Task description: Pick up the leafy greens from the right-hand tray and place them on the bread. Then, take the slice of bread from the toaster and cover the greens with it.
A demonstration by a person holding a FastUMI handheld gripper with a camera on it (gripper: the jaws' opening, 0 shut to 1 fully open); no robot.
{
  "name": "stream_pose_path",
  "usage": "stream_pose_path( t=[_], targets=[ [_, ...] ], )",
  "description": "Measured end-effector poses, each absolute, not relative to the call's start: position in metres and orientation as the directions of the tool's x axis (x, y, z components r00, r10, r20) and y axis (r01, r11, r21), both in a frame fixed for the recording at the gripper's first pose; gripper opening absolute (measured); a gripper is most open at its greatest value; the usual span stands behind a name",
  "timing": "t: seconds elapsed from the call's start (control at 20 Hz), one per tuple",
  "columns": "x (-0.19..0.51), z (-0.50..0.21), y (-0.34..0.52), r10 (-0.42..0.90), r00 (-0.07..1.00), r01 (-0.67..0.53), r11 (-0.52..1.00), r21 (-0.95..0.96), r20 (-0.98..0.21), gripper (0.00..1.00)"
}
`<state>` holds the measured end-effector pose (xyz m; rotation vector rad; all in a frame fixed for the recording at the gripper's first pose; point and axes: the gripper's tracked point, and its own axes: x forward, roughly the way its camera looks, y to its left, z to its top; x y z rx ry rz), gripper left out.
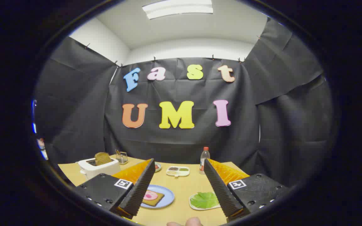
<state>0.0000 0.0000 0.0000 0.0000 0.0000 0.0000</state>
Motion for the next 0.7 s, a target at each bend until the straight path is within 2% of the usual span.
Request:
stream_pose_path(
  t=[0.7],
  targets=[
    [0.0078, -0.0046, 0.0045, 0.030, 0.999, -0.030, 0.999, -0.024, -0.011, 0.95]
  ],
)
